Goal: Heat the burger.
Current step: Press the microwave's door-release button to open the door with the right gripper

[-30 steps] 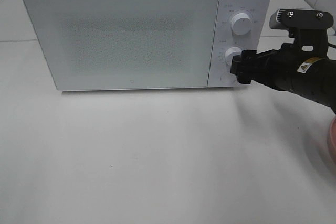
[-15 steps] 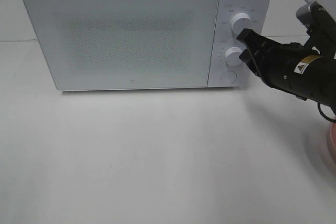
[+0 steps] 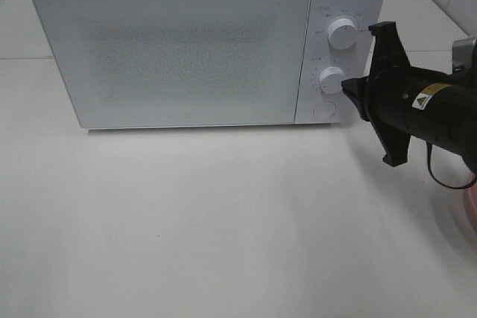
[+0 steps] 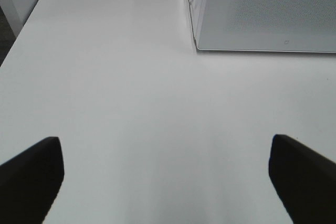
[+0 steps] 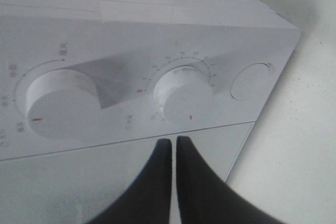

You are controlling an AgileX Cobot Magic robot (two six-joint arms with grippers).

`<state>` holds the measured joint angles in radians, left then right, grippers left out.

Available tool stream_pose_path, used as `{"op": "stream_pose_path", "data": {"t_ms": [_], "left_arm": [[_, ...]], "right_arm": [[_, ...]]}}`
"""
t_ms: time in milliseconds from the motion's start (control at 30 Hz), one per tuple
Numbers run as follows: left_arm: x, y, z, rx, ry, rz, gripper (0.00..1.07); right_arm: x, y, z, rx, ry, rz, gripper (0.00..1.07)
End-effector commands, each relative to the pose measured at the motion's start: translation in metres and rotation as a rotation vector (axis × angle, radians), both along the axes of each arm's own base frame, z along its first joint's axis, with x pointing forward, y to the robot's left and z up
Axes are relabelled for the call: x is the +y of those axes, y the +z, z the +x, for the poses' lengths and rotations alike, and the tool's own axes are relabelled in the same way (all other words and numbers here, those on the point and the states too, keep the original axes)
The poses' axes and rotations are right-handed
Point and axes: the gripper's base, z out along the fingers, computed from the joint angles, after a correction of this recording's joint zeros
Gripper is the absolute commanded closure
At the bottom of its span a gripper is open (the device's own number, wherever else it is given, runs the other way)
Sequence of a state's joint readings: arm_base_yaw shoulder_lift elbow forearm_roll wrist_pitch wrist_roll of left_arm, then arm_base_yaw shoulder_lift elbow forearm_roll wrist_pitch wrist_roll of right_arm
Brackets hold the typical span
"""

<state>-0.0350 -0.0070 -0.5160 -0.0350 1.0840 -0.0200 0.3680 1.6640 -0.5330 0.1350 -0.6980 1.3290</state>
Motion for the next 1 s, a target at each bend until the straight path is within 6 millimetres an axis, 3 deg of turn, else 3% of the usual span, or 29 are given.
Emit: {"op": "stream_pose_path", "data": {"t_ms": [33,500,1000], "left_arm": [[0.0,0.001,-0.001,-0.028,0.001,-0.005,0.09],[0.0,0.001,-0.001,-0.028,0.001,-0.005,0.09],[0.0,0.001,-0.001,-0.028,0.001,-0.006,0.09]], "right_arm": [[0.002,-0.017,0.003,0.041,-0.026,0.052,1.07],[0.0,-0.052,0.011,0.065,-0.121,0.103,1.07],[0.009,-0.068,0.037,0.067,-0.126,0.103,1.07]]}}
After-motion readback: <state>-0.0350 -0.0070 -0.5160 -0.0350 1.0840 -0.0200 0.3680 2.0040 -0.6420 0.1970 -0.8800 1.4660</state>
